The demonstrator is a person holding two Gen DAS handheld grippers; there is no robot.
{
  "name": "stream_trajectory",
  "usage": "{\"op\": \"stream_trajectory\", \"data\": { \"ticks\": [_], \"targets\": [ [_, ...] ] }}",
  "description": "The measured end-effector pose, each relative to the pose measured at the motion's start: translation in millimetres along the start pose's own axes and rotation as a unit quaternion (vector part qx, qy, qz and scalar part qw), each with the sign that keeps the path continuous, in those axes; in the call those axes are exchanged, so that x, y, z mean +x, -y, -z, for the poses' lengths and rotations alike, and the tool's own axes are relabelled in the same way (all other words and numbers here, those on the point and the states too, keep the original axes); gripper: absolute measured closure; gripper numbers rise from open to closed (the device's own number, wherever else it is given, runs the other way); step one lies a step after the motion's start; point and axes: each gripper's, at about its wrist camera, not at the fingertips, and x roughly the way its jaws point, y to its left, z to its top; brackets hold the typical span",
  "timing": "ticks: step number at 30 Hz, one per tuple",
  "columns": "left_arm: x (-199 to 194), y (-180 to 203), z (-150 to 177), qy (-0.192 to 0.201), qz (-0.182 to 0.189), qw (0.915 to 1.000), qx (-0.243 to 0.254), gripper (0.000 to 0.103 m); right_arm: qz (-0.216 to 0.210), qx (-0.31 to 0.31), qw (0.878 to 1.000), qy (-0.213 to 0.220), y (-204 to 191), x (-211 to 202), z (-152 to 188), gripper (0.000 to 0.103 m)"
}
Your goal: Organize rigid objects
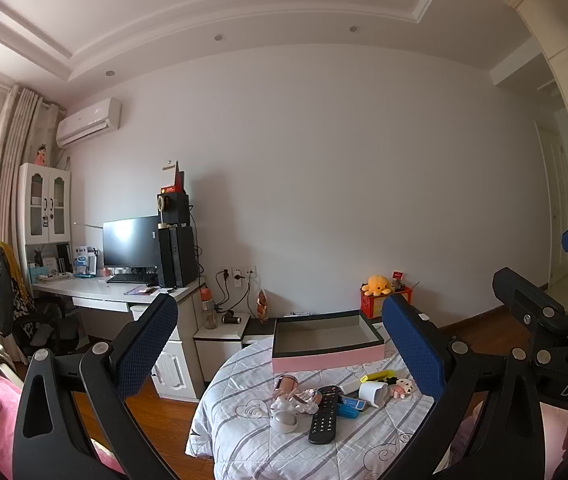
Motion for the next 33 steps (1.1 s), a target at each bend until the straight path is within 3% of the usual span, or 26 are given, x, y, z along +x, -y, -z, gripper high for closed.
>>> {"op": "stream_trajectory", "data": {
  "ticks": [21, 33],
  "targets": [
    [16.0, 10.2, 9.8, -0.008, 0.007, 0.9999, 0.001, 0.0, 0.007, 0.002, 1.0, -0.011, 3.3, 13.3, 11.2, 0.0],
    [99.3, 23.5, 75.8, -0.097, 0.028, 0.9948, 0.011, 0.0, -0.017, 0.014, 0.996, -0.086, 2.7, 85.0, 69.4, 0.0]
  ]
}}
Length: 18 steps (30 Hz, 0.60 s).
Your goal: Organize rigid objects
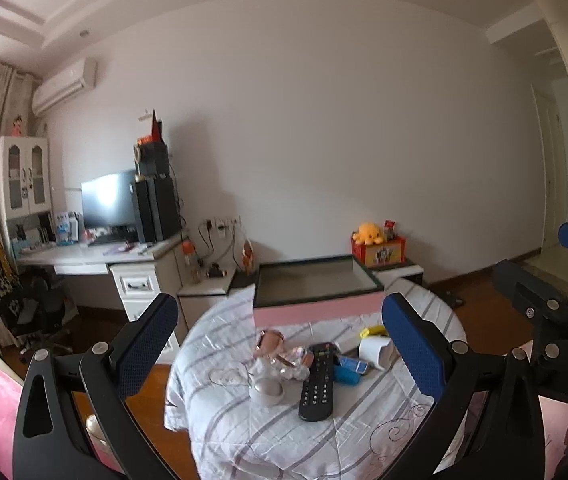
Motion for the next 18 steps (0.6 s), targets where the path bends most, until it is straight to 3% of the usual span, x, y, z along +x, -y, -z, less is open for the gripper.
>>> {"op": "stream_trajectory", "data": {
  "ticks": [9, 18],
  "targets": [
    [81.1, -3.0, 55.3, -0.096, 0.006, 0.9952, 0.02, 0.0, -0.014, 0.014, 0.996, -0.092, 11.4, 79.8, 51.7, 0.0],
    [158.1, -31.9, 108.8, -0.204, -0.03, 0.9784, -0.01, 0.0, -0.023, 0.024, 0.981, -0.191, 20.7, 149.8, 101.3, 0.0]
  ]
}}
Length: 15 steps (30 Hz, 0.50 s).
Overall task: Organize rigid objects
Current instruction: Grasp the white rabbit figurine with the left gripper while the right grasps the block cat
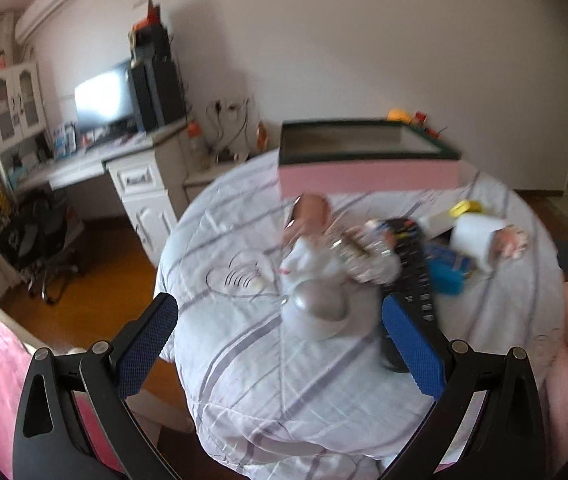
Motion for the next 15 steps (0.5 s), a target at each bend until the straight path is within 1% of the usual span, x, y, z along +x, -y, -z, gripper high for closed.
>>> {"op": "stream_trajectory", "data": {
  "ticks": [2, 4, 6, 8, 12, 15],
  "targets": [
    [14.1, -3.9, -0.8, -0.008, 0.009, 0.9999, -0.009, 0.0, -0.003, 0.002, 1.0, -0.016, 0.8, 11.9, 0.9, 0.0],
    [25.3, -3.1, -4.6, -0.018, 0.032, 0.9992, -0.017, 0.0, -0.007, 0.002, 1.0, -0.025, 0.7, 21.7, 1.0, 0.0],
    [34.7, -2.5, -6.2, -0.022, 0.047, 0.9985, -0.019, 0.0, -0.011, 0.002, 0.999, -0.033, 1.2, 32.3, -0.5, 0.0],
    [39.6, -1.7, -7.7, -0.032, 0.04, 0.9986, -0.015, 0.0, -0.012, -0.001, 0.999, -0.038, 1.7, 40.7, -2.5, 0.0],
    [46.2, -6.0, -3.4, -0.051, 0.035, 0.998, 0.013, 0.0, -0.005, -0.007, 0.999, -0.049, 4.4, 51.9, -4.2, 0.0],
    [57.2, -13.3, -4.6, -0.06, 0.042, 0.9973, -0.005, 0.0, -0.003, -0.003, 0.998, -0.059, 7.7, 62.8, -5.0, 0.0]
  ]
}}
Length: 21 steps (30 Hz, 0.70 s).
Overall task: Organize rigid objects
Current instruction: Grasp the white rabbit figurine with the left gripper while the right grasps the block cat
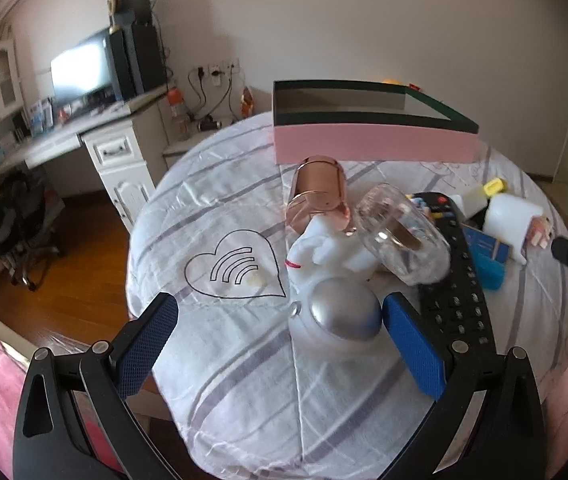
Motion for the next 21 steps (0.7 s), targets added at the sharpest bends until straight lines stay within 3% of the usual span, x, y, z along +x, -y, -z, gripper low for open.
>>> {"op": "stream_trajectory", "data": {
  "ticks": [5, 6, 7, 9, 12, 21],
  "targets": [
    [19.7, -2.0, -4.4, -0.015, -0.011, 0.9998, -0.001, 0.0, 0.005, 0.0, 1.0, -0.016, 8.3, 14.3, -0.6, 0.0],
    [24.3, -1.8, -4.1, -0.02, -0.012, 0.9997, 0.0, 0.004, 0.004, 0.002, 1.0, -0.018, 10.6, 16.5, -0.9, 0.0],
    [28.8, -0.8, -3.5, -0.025, -0.006, 0.9997, 0.005, 0.01, 0.003, 0.006, 1.0, -0.02, 13.8, 18.1, -0.7, 0.0],
    [31.9, -0.7, -3.3, -0.026, 0.014, 0.9996, 0.005, 0.039, 0.003, 0.007, 1.0, -0.023, 19.5, 21.1, 0.0, 0.0],
    [30.4, 0.7, -5.7, -0.022, 0.034, 0.9991, 0.014, 0.056, 0.008, 0.014, 0.999, -0.032, 27.7, 26.9, 0.2, 0.0],
    [24.4, -0.9, -9.7, -0.025, 0.041, 0.9987, 0.019, 0.056, -0.029, 0.029, 0.998, -0.037, 43.4, 50.5, -9.8, 0.0]
  ]
}}
